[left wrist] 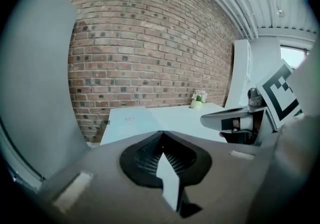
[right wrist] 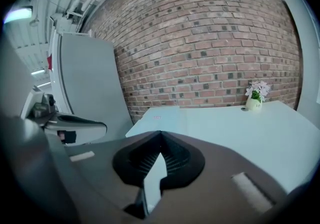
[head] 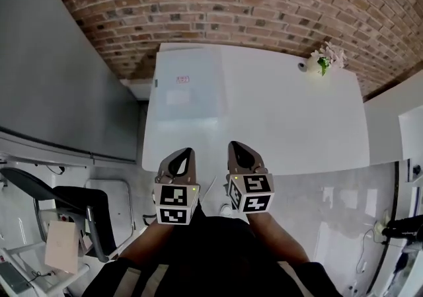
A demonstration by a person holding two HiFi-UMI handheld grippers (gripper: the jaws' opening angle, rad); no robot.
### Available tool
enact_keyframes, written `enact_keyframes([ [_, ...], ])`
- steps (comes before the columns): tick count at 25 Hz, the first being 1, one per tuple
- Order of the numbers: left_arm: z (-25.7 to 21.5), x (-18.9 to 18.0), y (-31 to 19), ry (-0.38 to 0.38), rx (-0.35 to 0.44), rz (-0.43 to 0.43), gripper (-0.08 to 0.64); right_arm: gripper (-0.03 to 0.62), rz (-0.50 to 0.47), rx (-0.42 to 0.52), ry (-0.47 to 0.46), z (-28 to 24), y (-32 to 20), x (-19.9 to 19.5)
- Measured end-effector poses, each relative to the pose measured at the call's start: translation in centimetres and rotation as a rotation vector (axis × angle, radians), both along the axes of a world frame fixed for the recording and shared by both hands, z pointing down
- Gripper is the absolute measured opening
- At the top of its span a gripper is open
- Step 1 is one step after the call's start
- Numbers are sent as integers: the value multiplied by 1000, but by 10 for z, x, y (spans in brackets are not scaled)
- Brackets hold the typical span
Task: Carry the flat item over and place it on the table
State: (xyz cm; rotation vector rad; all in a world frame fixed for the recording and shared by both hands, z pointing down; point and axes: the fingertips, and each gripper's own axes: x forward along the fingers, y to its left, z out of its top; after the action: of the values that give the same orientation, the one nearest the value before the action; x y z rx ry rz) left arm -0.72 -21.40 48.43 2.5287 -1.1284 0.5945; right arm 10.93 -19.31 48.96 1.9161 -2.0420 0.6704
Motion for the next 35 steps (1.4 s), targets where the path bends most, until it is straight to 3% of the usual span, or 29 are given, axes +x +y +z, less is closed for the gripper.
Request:
enact_keyframes([
  [10, -53, 27, 124, 34, 113, -63, 6, 2, -76, 128, 6, -52, 114, 20],
  [18, -85, 19, 206, 33, 167, -114, 6, 2, -143, 187, -8, -89, 187, 8],
  [28, -91, -27, 228, 16, 182, -140, 6, 2, -182, 214, -3, -109, 211, -41],
  [35, -71, -82, 222, -20, 157, -152, 6, 0, -147, 155, -4, -88, 219, -82],
])
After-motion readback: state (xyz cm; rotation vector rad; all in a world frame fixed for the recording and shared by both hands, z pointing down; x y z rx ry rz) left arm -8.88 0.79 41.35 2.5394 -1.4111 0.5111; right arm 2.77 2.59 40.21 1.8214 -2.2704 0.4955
